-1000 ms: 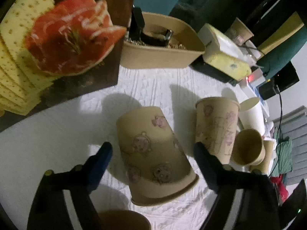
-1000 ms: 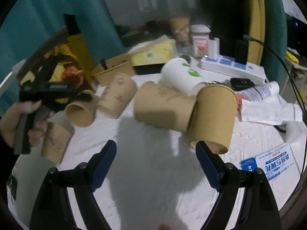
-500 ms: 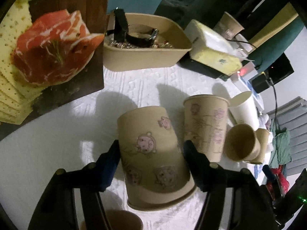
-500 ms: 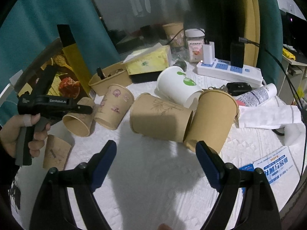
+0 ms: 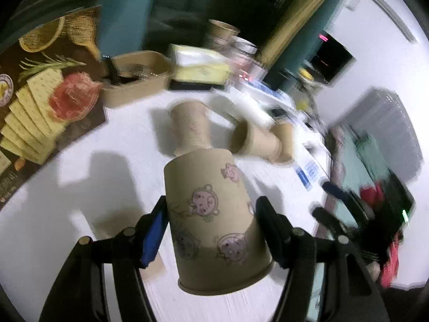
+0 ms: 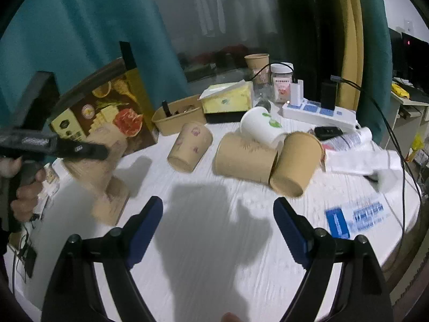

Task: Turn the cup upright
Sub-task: 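Lift the pig-printed cup with the left tool and carry it toward the right tool, then close the right tool on the cup while the left tool opens and releases it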

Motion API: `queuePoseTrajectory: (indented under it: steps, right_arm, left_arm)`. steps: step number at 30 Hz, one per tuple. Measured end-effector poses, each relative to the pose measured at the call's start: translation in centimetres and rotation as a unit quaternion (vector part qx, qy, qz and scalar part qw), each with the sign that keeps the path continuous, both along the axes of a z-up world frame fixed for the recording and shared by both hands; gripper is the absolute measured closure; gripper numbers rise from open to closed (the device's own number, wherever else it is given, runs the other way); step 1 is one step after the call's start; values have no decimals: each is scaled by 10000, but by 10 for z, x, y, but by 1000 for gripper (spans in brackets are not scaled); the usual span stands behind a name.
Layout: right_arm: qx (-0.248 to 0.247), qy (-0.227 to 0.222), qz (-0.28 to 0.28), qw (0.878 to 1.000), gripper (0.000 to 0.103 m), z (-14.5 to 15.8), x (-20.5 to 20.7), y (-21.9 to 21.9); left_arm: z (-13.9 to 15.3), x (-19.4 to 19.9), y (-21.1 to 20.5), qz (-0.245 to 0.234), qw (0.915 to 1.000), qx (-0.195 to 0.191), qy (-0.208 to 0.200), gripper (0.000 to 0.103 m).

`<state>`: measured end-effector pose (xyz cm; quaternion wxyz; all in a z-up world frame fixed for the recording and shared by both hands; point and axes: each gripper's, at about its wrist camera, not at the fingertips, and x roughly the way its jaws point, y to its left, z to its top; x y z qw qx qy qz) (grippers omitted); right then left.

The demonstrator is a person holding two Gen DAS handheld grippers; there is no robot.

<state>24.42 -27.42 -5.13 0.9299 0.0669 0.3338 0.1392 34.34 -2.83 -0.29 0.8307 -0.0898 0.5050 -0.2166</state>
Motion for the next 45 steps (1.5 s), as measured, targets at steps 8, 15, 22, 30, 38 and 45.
queuePoseTrajectory:
  steps: [8,15,22,30,38,45]
  right_arm:
    - [-30,284,-47,9996,20,-33,-75,4]
    - [70,760,-58,9971,20,-78,-127,19]
    - [71,854,-72,9963,20,-83,-151,29]
    - [-133,673,188,9975,20,-66,-149,45]
    - [-281,660,420,9965,20,-65,-143,56]
    - [-506,604,649,9948,20,-63,-138,60]
  left_arm:
    - [-33,-95,-32,-1956,9774,712,371,37]
    - [-73,-147,-56,-3628,9125,1800,578,37]
    - [-85,-161,-77,-4410,8614,2489,392,37]
    - [-90,-150,-78,-4232,8625,2749,367,35]
    - [-92,-144,-61,-4025,8733,2736,219,19]
    - [-72,-147,-49,-3683,8960,2481,17,17]
